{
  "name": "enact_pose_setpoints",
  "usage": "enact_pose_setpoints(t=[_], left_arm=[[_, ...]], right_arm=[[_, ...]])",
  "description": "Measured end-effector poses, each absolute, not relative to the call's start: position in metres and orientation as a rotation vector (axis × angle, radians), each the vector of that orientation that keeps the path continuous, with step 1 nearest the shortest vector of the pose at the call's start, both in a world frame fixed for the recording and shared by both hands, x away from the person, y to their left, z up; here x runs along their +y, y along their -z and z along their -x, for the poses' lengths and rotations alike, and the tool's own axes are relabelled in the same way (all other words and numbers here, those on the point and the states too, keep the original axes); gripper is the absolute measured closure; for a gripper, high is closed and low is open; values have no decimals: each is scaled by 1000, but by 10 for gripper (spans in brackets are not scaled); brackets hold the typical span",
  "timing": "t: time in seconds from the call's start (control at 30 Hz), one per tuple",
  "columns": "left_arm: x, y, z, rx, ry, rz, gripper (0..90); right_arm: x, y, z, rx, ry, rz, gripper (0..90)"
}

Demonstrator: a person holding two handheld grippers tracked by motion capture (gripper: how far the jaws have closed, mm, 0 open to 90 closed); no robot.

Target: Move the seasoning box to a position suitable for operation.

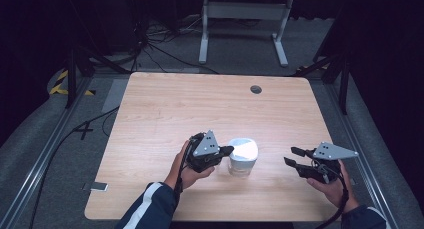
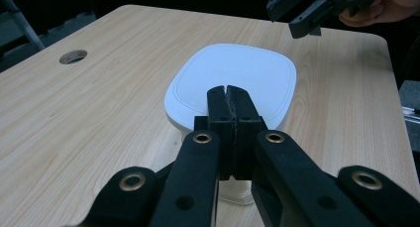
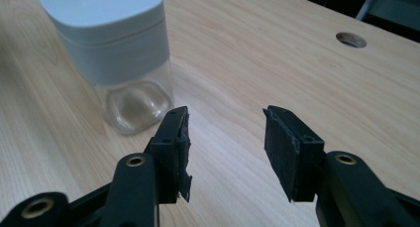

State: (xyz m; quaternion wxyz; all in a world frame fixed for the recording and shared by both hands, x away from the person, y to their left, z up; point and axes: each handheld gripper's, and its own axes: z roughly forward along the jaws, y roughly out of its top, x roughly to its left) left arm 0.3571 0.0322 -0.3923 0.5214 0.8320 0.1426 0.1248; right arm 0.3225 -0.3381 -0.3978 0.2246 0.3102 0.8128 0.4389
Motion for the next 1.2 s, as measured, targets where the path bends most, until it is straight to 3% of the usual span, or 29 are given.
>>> enact_pose_setpoints(t=[0.33,0.67,0.93,1.2], left_arm=[[33,392,-356,333,-303,-1994,900],[35,392,-357,327,-291,-1998,900],[36,392,-357,326,-288,-2005,900],[37,392,-357,319,-284,-2007,900]], right_arm=[[-310,370,-329,2275,-1287,-742,588],[-288,371,-335,2368,-1255,-666,737],[-281,371,-336,2403,-1232,-651,748],[-274,372,-339,2436,-1221,-621,830]])
